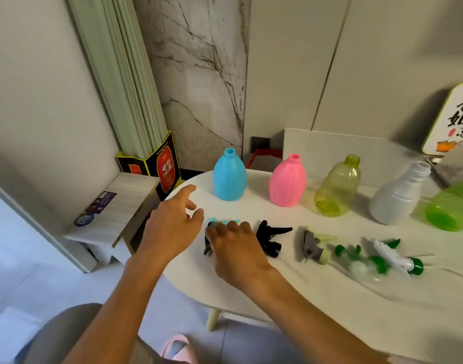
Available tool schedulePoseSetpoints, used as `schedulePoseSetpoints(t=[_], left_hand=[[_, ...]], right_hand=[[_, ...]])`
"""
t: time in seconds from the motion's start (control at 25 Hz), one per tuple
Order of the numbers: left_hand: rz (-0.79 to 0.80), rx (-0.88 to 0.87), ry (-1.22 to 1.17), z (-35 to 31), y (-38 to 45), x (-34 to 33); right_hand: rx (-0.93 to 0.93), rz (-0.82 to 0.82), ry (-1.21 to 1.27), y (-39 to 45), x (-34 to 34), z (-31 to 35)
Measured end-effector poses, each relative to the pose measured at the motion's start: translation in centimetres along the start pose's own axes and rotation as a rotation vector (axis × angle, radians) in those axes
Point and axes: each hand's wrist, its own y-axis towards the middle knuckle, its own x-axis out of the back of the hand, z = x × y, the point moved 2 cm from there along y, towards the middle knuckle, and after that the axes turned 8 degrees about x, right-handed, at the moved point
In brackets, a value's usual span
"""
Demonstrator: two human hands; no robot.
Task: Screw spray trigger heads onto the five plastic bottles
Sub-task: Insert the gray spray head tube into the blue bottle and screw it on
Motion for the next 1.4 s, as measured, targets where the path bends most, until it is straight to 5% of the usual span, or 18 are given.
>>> schedulePoseSetpoints(t=[0.32,0.4,0.56,0.68,0.76,0.96,1.2,1.4], left_hand=[[-0.203,-0.039,-0.059,-1.0,2.5,0.3],[-0.220,-0.058,-0.076,-1.9,4.0,-0.1],[-0.089,0.070,-0.298,-2.1,8.1,-2.4],[0.032,0.140,-0.603,-2.6,10.3,-4.7],[0.083,0.120,-0.549,-3.2,11.3,-6.4],[0.027,0.115,-0.400,-3.7,11.7,-9.8],[0.004,0.189,-0.518,-4.2,11.6,-10.3],[-0.150,-0.203,-0.135,-7.3,8.6,-6.9]], right_hand=[[-0.144,-0.030,0.047,0.9,-1.1,-0.7],[-0.201,-0.225,0.402,0.4,0.4,-1.8],[-0.401,-0.596,1.521,-2.1,4.7,-7.0],[-0.519,-0.790,1.786,-5.6,6.2,-11.5],[-0.586,-0.851,1.908,-8.0,6.4,-13.9],[-0.642,-0.857,1.976,-12.5,5.6,-16.8],[-0.662,-0.875,2.009,-15.2,4.1,-17.8],[-0.644,-1.045,1.938,-16.2,5.5,-19.5]])
